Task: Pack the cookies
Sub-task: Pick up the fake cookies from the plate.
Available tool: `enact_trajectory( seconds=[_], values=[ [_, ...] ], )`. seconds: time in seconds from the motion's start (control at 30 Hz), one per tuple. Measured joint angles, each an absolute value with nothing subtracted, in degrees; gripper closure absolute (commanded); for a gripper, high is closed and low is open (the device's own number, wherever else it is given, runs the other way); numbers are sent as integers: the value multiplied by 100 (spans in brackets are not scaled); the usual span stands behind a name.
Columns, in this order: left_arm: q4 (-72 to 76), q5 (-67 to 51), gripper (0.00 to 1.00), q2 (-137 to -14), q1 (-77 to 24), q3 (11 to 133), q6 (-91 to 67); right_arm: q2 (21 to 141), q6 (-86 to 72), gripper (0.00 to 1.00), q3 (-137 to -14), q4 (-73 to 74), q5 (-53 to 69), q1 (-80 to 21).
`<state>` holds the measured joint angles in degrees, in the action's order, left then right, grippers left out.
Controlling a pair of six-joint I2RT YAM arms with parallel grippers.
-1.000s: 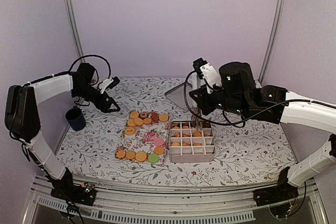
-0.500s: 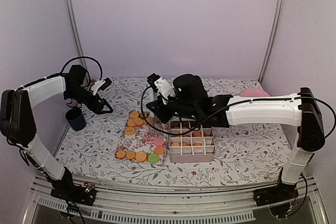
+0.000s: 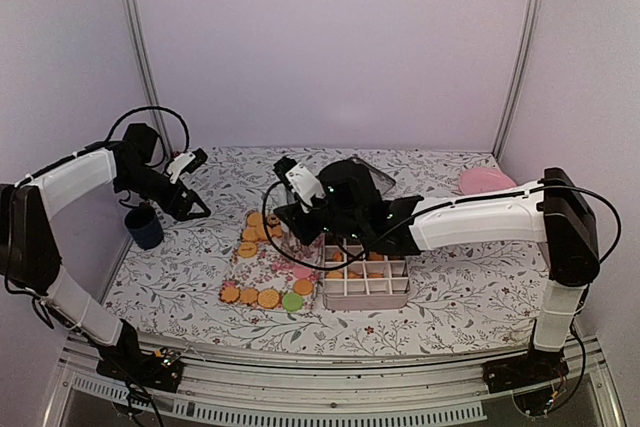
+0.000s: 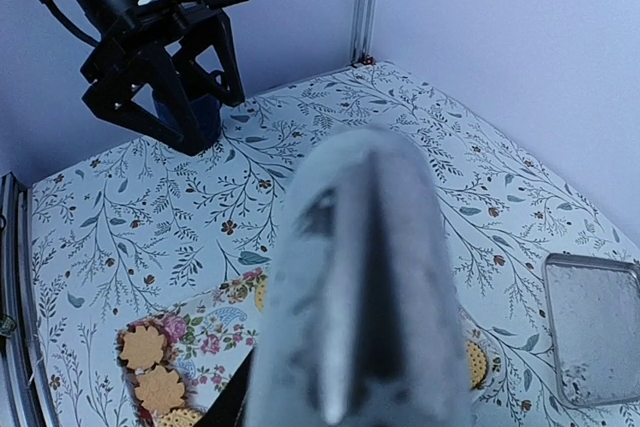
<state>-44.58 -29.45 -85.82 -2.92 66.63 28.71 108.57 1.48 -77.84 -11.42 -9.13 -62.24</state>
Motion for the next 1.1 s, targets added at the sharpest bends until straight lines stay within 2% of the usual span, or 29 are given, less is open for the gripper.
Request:
enact_trajectory(
  seconds=[0.73,0.83,1.1],
  values=[
    [-4493,-2906,14,-8571,-292,6659,2849,10849,-373,61,-7015,-1680,-989,-6300],
    [-4493,-2906,15,-8571,-292,6659,2845,10851,-414,67,-7008,-1680,-987,-6318],
    [-4493,-2908,15,-8571,-292,6659,2842,10851,-427,93,-7070,-1796,-1192,-6326]
  ],
)
